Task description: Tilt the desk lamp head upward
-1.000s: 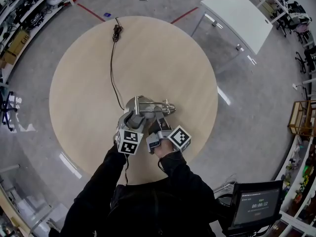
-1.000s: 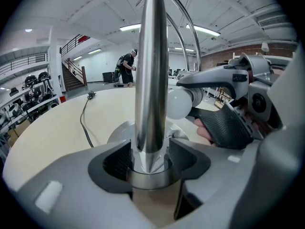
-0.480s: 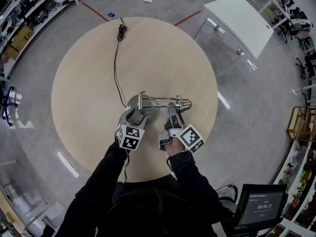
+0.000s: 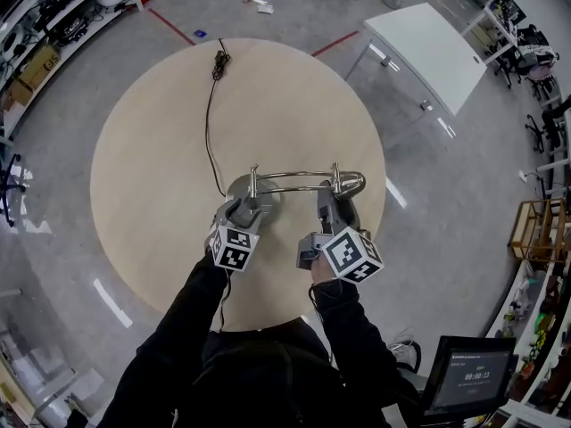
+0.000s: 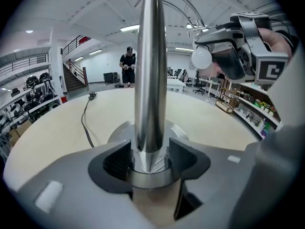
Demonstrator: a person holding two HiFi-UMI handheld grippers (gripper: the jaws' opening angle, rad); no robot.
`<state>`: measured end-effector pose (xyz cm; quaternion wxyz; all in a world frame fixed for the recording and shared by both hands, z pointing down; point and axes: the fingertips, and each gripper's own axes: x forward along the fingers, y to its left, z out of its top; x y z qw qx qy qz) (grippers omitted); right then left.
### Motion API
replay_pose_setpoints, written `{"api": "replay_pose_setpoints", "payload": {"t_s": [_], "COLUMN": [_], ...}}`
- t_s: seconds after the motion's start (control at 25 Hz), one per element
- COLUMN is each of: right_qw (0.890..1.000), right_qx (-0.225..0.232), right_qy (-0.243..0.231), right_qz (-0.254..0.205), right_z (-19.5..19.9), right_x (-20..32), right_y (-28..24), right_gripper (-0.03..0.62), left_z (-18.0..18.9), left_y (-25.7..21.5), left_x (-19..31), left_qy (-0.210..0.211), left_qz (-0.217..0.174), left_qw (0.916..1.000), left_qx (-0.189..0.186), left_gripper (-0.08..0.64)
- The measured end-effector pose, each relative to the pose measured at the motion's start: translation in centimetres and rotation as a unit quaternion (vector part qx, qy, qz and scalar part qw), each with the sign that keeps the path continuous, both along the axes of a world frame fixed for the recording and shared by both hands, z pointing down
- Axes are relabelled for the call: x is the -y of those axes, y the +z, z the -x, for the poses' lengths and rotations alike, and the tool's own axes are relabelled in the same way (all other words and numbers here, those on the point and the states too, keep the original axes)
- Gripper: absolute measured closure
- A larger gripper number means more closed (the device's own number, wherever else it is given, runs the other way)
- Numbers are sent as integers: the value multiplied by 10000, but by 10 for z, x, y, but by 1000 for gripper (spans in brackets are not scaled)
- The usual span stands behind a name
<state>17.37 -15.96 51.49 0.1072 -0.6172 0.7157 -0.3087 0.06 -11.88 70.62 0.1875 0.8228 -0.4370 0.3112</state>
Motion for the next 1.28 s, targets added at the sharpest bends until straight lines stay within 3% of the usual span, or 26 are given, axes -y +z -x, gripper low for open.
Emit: {"api": "replay_pose_setpoints", "payload": {"t_s": [0.32,0.6,0.84,1.04,1.28], "right_qw": [9885,9624,9454,9139,8798], "right_qx": [-1460,-2595,-3109,-3812,-4484], "right_qy": [-244,-420,-560,-785,-966], "right_qz": [-313,-679,-801,-1151,-1251], "right_z": [6,12,19,35,55], "right_x": [-2,-4,-8,-5,-2], "right_y": [-49,-96,-116,-141,-158], "right_gripper": [390,390,390,390,390], "left_z": [4,-3,-4,-7,-7], "left_y": [-6,-7,-11,-10,-8], "left_x": [-4,-7,-10,-7,-4], "left_qy": [-3,-19,-28,-30,-54], "left_qz": [-42,-48,-24,-30,-18], "left_qw": [10000,10000,10000,10000,10000], "left_qx": [31,76,76,67,73], "left_gripper": [301,308,308,308,313]}}
